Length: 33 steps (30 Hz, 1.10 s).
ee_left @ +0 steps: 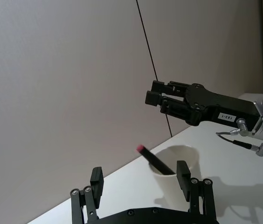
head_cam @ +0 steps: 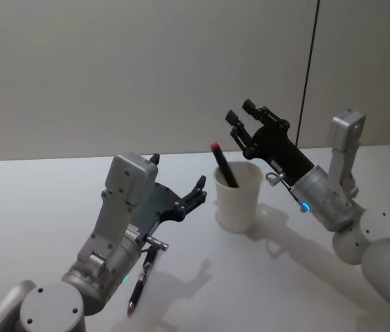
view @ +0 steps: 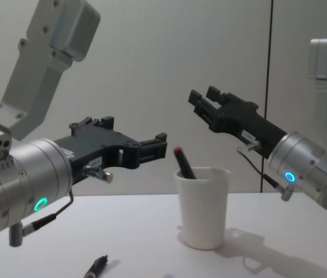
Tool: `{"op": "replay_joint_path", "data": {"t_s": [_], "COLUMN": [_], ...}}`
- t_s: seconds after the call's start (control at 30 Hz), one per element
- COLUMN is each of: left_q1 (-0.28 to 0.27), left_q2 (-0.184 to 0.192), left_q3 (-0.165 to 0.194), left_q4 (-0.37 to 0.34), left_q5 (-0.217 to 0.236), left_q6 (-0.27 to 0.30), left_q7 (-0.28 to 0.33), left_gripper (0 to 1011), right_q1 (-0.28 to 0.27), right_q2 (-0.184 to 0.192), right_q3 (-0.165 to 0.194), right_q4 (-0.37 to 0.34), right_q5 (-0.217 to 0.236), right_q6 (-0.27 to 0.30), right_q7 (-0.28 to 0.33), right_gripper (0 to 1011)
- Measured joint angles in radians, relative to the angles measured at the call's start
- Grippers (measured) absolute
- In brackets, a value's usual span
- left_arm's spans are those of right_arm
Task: Place the pen into the pen holder.
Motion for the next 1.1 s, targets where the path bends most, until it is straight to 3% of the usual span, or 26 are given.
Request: {"op": "replay_joint_path", "data": {"t_s": [0.3, 0.63, 0.73, 0.77, 0.8, 0.97, 1.0, 1.1], "left_q1": [0.000, 0.000, 0.000, 0.000, 0.000, 0.000, 0.000, 0.000], "left_q2": [0.000, 0.000, 0.000, 0.000, 0.000, 0.000, 0.000, 0.000], "left_q3": [0.000, 0.000, 0.000, 0.000, 0.000, 0.000, 0.000, 0.000], "left_q4": [0.000, 0.000, 0.000, 0.000, 0.000, 0.000, 0.000, 0.000], "left_q5": [0.000, 0.000, 0.000, 0.000, 0.000, 0.000, 0.000, 0.000], "left_q6": [0.000, 0.000, 0.000, 0.000, 0.000, 0.000, 0.000, 0.000], "left_q7": [0.000, 0.000, 0.000, 0.000, 0.000, 0.000, 0.000, 0.000], "left_gripper": [1003, 1003, 1003, 1003, 1003, 1003, 1003, 1003], "right_q1": [-0.004, -0.015, -0.026, -0.048, -0.048, -0.151, -0.184, -0.220], "right_q2": [0.002, 0.011, 0.016, 0.025, 0.025, 0.063, 0.075, 0.090], "right_q3": [0.009, 0.013, 0.013, 0.014, 0.014, 0.020, 0.023, 0.027], "right_q4": [0.000, -0.028, -0.054, -0.103, -0.103, -0.324, -0.394, -0.471], "right_q5": [-0.009, -0.033, -0.043, -0.055, -0.055, -0.092, -0.102, -0.116], "right_q6": [-0.006, 0.000, 0.017, 0.049, 0.049, 0.188, 0.236, 0.297], "right_q7": [0.001, -0.023, -0.036, -0.057, -0.057, -0.124, -0.147, -0.175], "right_gripper": [729, 990, 1001, 1002, 1002, 1002, 1001, 1002]}}
